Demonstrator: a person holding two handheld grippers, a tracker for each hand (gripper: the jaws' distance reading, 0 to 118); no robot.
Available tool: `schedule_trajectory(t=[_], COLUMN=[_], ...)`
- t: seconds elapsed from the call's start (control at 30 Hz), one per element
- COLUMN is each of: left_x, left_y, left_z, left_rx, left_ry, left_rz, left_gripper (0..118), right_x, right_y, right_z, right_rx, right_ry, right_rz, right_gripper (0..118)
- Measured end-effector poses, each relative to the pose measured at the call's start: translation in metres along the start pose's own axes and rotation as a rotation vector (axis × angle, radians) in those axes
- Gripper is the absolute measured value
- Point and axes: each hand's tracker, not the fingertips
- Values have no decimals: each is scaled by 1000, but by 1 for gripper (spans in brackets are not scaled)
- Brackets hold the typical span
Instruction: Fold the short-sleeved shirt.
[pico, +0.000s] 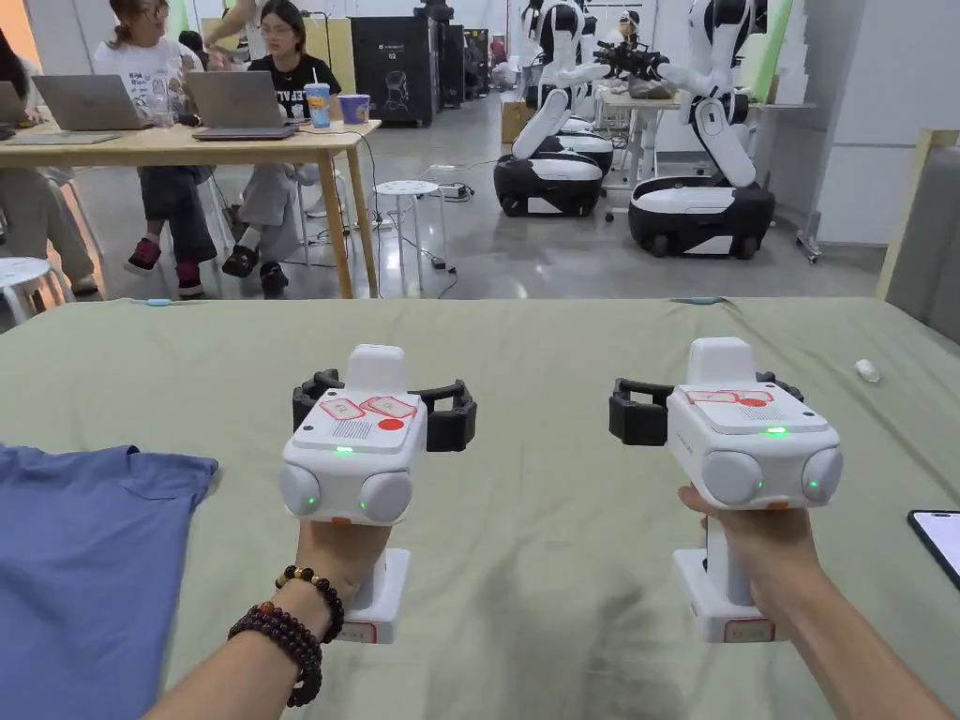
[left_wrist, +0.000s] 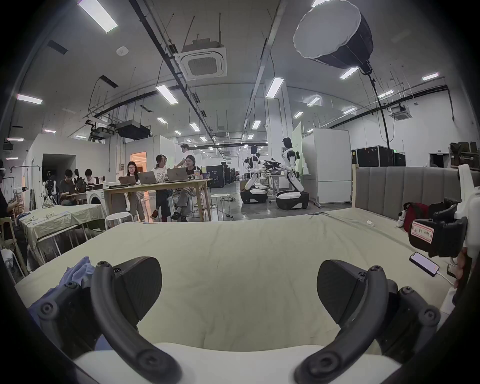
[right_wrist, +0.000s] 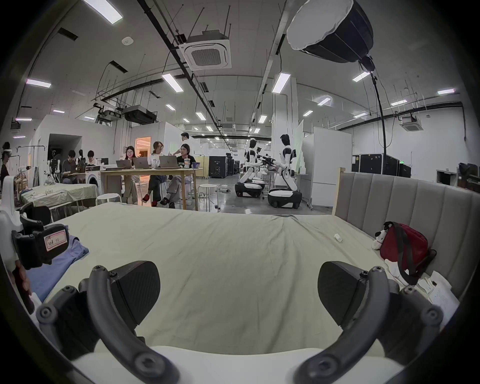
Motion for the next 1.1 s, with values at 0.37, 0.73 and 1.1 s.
schedule_trajectory(t=[0.37,0.73,1.1], left_x=[-3,-3,0], left_y=[-2,-3,1], left_z=[-4,-5,-1], left_rx=[-4,-15,-5], left_ry=[7,15,16], left_rz=[-1,13,-4], left_gripper=[118,118,118], right_x=[0,2,0], right_y=[0,-4,-1], right_z=[-4,-7,-1], right_rx=[0,-9,-9], right_ry=[-3,1,0], right_rz=[-6,-2,11], right_gripper=[118,118,118])
